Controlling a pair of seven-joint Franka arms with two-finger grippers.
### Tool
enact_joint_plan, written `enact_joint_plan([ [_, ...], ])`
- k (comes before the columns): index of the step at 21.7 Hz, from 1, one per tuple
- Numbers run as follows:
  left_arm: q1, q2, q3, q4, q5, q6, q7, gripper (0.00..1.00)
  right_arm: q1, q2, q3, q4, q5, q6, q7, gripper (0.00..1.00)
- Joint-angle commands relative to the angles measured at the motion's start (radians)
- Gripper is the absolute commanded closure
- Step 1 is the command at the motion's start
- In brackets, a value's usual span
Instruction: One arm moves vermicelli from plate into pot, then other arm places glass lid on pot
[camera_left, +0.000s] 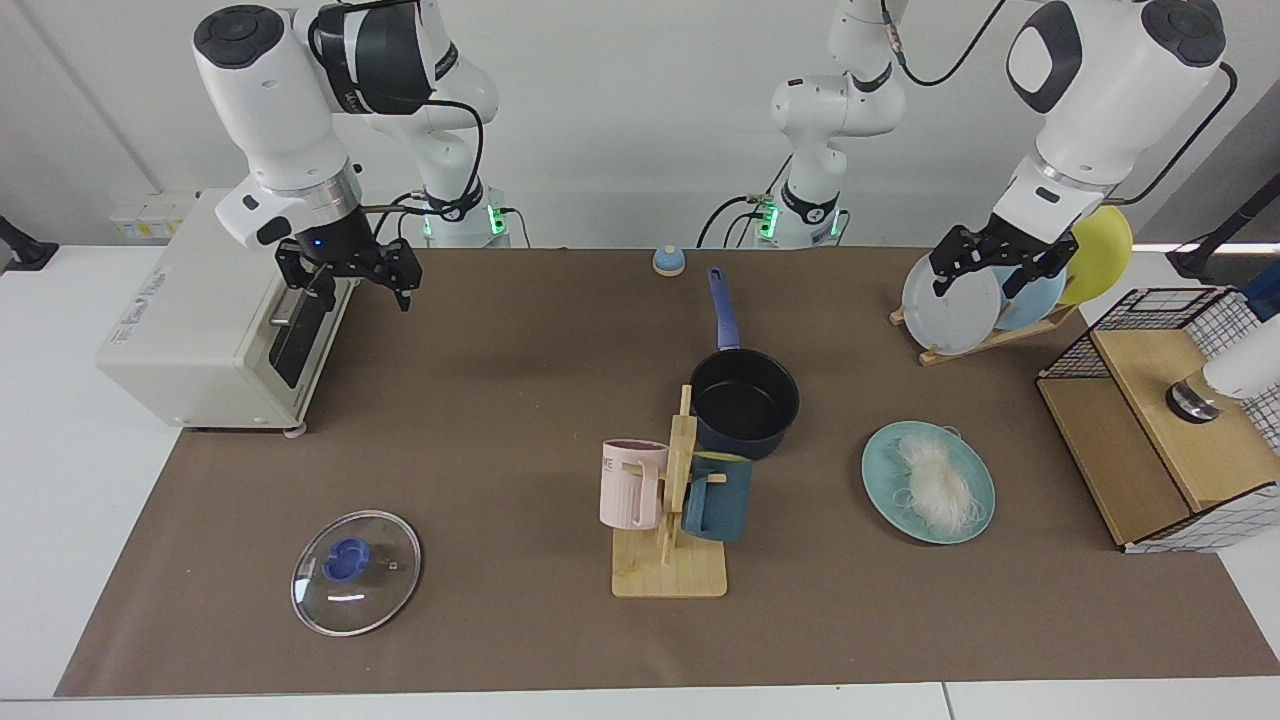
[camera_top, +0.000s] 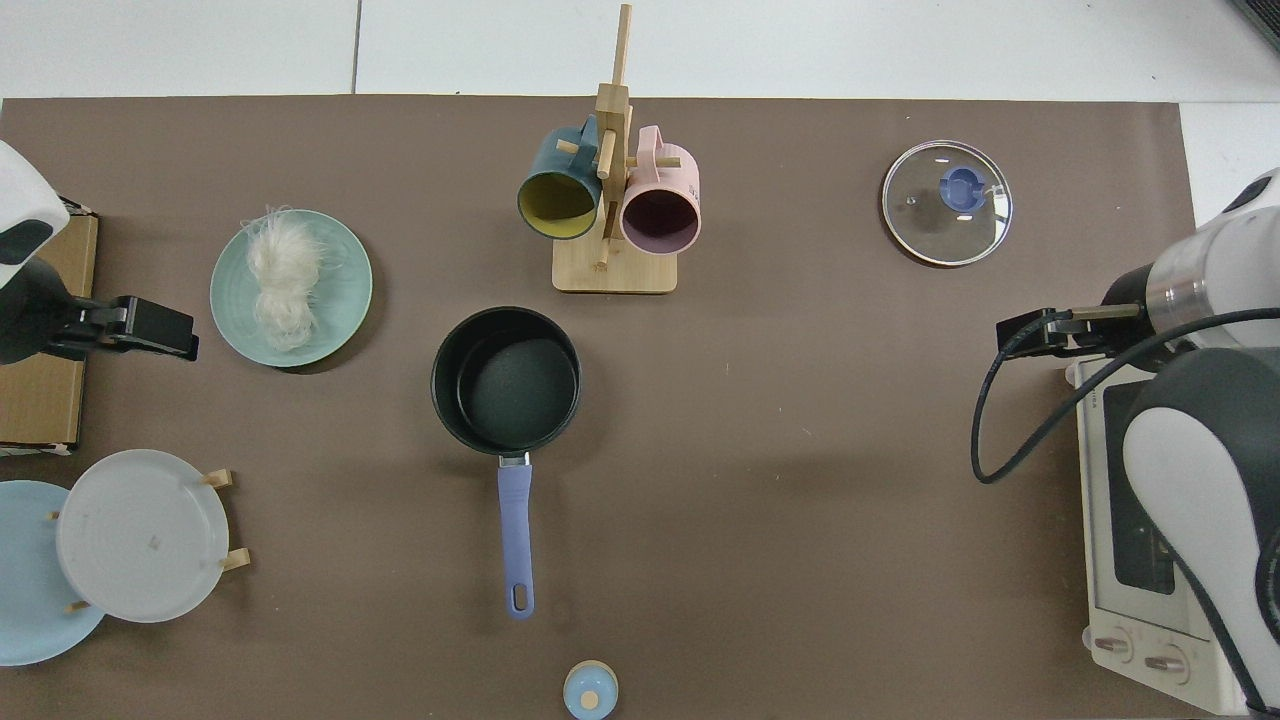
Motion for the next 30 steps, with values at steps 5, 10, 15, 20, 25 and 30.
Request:
enact_joint_plan([
  [5, -0.011, -0.010, 0.004, -0.004, 0.015, -0.024, -0.017, 0.00, -0.001, -0.019, -0.001, -0.016, 0.014, -0.010, -0.020, 0.00],
  [10, -0.011, -0.010, 0.002, -0.004, 0.015, -0.022, -0.018, 0.00, -0.003, -0.019, -0.001, -0.016, 0.014, -0.010, -0.020, 0.00],
  [15, -0.013, -0.009, -0.002, -0.004, 0.010, -0.019, -0.052, 0.00, -0.003, -0.019, -0.001, -0.016, 0.014, -0.008, -0.020, 0.00],
  [20, -0.011, -0.009, -0.009, -0.004, 0.000, -0.016, -0.053, 0.00, -0.003, -0.019, -0.001, -0.015, 0.014, -0.008, -0.020, 0.00],
  [25, -0.013, -0.009, -0.007, -0.004, 0.001, -0.013, -0.053, 0.00, -0.003, -0.019, -0.001, -0.015, 0.014, -0.008, -0.020, 0.00],
  [30, -0.011, -0.009, -0.007, -0.004, 0.001, -0.015, -0.055, 0.00, -0.004, -0.019, -0.001, -0.015, 0.014, -0.008, -0.022, 0.00],
])
